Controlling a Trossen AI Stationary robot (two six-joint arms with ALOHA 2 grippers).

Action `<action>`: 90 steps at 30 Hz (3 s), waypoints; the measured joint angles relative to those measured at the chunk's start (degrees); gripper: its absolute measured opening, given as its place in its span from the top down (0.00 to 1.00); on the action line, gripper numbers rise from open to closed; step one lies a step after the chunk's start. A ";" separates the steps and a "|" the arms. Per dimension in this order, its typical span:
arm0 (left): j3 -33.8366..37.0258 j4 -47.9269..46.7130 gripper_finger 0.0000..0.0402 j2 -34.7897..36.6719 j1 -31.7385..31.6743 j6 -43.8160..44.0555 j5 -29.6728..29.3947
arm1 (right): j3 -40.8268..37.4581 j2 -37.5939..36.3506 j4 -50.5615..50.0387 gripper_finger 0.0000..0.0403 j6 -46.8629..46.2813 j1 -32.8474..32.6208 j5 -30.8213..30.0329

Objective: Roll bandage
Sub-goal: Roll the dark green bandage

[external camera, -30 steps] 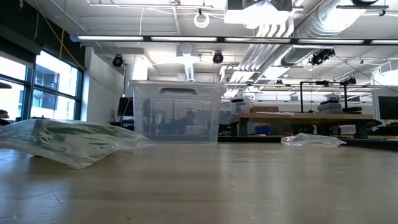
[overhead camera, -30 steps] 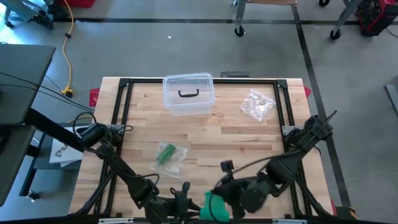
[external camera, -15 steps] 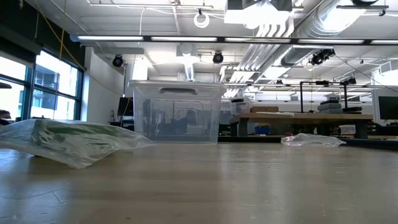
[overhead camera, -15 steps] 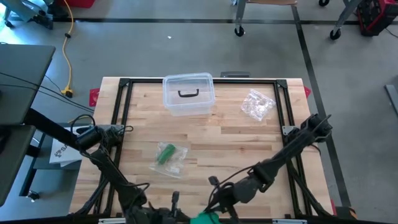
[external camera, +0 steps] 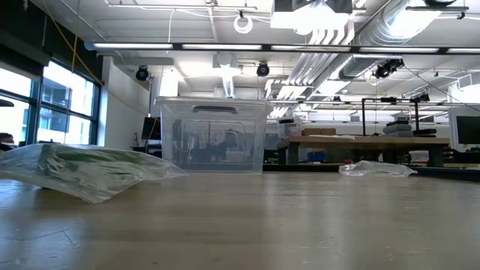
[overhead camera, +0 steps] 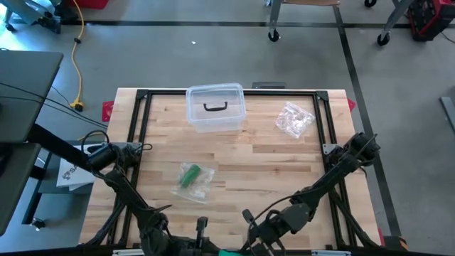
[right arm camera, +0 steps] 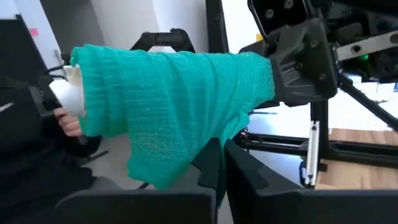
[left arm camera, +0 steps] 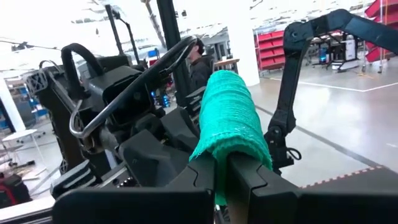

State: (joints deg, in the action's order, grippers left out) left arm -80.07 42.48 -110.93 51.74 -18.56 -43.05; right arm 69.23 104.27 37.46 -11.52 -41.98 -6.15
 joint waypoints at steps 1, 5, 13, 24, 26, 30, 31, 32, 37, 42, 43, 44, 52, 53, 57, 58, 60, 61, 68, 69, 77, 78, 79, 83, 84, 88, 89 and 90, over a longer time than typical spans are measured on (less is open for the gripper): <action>0.00 -0.04 0.99 0.00 -0.04 0.16 0.13 | 0.00 0.00 -0.36 0.95 -0.28 0.02 0.31; 0.00 -0.04 0.99 0.04 0.01 0.43 0.18 | 0.00 0.00 -1.34 0.80 -0.40 0.28 1.01; -0.02 1.26 0.99 0.09 -0.04 4.47 -1.29 | -0.02 -5.84 -16.72 0.56 9.77 0.54 -8.39; -0.17 12.11 0.99 0.22 0.04 5.98 -9.57 | -0.07 -14.75 -36.28 0.55 26.32 -6.63 -37.32; -0.17 14.28 0.99 0.31 -0.02 5.98 -10.13 | -0.07 -14.43 -36.75 0.55 30.91 -8.75 -39.31; -0.15 16.92 0.99 0.33 -0.34 5.96 -10.99 | 0.26 -12.53 -35.73 0.55 39.05 -12.81 -44.71; -0.15 17.42 0.99 0.33 -0.38 5.96 -11.37 | 0.98 -11.60 -35.75 0.55 41.00 -13.74 -46.67; -0.15 17.65 0.99 0.33 -0.52 5.98 -11.75 | 1.91 -10.45 -35.71 0.55 43.43 -14.62 -48.66; -0.11 17.53 0.99 0.33 -1.23 6.81 -14.83 | 9.55 -2.83 -35.53 0.55 63.36 -18.08 -57.65; -0.11 17.40 0.99 0.33 -1.91 8.23 -17.08 | 18.52 5.78 -35.56 0.55 87.45 -18.70 -62.73; -0.11 17.38 0.99 0.33 -2.09 8.64 -17.41 | 20.07 7.31 -35.61 0.55 92.15 -18.43 -63.95; -0.11 17.13 0.99 0.33 -2.28 9.04 -17.63 | 21.58 8.55 -36.78 0.55 95.37 -18.10 -64.43; -0.09 11.38 0.99 0.33 -2.98 14.10 -20.06 | 26.80 11.36 -50.99 0.55 96.53 -13.64 -65.80; -0.09 10.06 0.99 0.31 -2.99 14.96 -21.43 | 26.80 11.37 -51.02 0.55 97.04 -13.23 -65.69; 0.00 5.35 0.99 0.31 -2.99 17.87 -26.33 | 26.80 11.32 -50.96 0.55 99.07 -12.24 -64.74; 0.00 4.04 0.99 0.31 -3.03 19.15 -26.51 | 26.80 11.32 -51.05 0.55 99.05 -12.24 -64.72; 0.00 1.81 0.99 0.31 -3.10 21.07 -26.76 | 26.80 11.32 -50.96 0.55 99.07 -12.26 -64.64; 0.00 0.79 0.99 0.31 -3.10 21.76 -26.99 | 26.80 11.32 -50.97 0.55 99.24 -12.35 -64.39; 0.00 -2.29 0.99 0.31 -3.29 24.52 -28.20 | 26.80 11.32 -51.00 0.55 98.78 -15.06 -63.85; 0.00 -2.29 0.99 0.31 -3.29 24.52 -28.20 | 26.80 11.32 -51.02 0.55 98.78 -15.46 -63.85; 0.00 -2.43 0.99 0.31 -3.83 26.70 -23.65 | 26.80 11.32 -51.07 0.55 97.43 -15.23 -63.97; 0.00 -2.44 0.99 0.31 -4.01 27.34 -22.33 | 26.80 11.32 -51.28 0.55 97.48 -14.79 -64.06; 0.00 -2.58 0.99 0.31 -4.17 27.93 -21.21 | 26.80 11.30 -51.48 0.55 97.61 -14.37 -64.18; 0.00 -4.96 0.99 0.29 -4.66 30.35 -19.15 | 26.80 11.30 -51.45 0.55 98.89 -12.55 -64.29; 0.00 -5.57 0.99 0.28 -4.82 31.05 -18.96 | 26.80 11.30 -51.47 0.55 99.04 -12.11 -64.29; 0.00 -8.69 0.99 0.28 -5.11 34.35 -17.50 | 26.80 11.30 -51.46 0.55 99.29 -10.95 -64.30; 0.00 -9.40 0.99 0.28 -5.19 35.04 -17.01 | 26.80 11.30 -51.44 0.56 99.07 -10.84 -64.29; 0.00 -9.93 0.99 0.28 -5.17 35.63 -17.09 | 26.80 11.30 -51.46 0.57 98.68 -10.80 -64.28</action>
State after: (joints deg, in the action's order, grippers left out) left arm -80.07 32.54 -110.65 46.57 17.07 -60.14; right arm 96.03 115.57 -14.00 87.16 -52.78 -70.43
